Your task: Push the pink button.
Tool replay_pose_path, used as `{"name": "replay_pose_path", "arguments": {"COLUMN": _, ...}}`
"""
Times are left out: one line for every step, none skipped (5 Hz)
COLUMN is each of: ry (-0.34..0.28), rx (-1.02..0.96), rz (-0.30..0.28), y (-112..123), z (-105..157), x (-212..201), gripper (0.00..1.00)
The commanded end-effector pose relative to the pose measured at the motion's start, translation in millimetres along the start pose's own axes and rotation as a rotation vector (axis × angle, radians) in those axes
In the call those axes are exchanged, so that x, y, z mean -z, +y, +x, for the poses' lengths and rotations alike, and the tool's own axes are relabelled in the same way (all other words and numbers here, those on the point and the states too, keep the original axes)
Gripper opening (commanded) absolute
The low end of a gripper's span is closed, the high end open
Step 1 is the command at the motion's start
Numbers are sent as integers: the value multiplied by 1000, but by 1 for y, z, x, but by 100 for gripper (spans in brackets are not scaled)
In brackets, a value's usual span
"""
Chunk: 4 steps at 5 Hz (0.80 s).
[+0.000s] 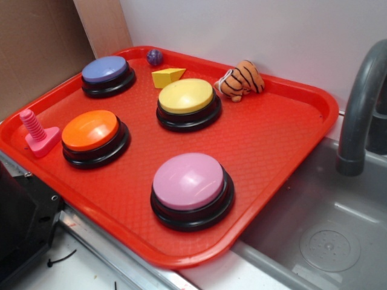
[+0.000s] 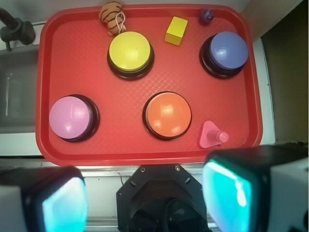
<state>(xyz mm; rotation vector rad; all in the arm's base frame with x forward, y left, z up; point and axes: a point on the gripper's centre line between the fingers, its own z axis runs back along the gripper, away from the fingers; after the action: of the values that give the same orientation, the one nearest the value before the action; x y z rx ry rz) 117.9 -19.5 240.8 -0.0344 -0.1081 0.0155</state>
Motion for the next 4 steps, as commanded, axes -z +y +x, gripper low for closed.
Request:
{"name": "replay_pose_path", "arguments": {"ry": 0, "rx": 0, "rz": 0, "y": 0, "z": 0, "x": 0, "gripper": 100}}
{"name": "replay_pose_path", "arguments": {"ry": -30, "rx": 248, "rz": -44, "y": -49, "z": 43, "x": 57, "gripper": 100}}
{"name": "replay_pose_path", "arguments": {"ry": -50, "rx": 497, "rz": -77, "y": -106, "z": 44, "x": 97, "gripper": 100}}
{"name": "replay_pose_path", "arguments": {"ry": 13, "rx": 746, "rz": -88, "y": -138, "z": 29, "x": 134, "gripper": 100}}
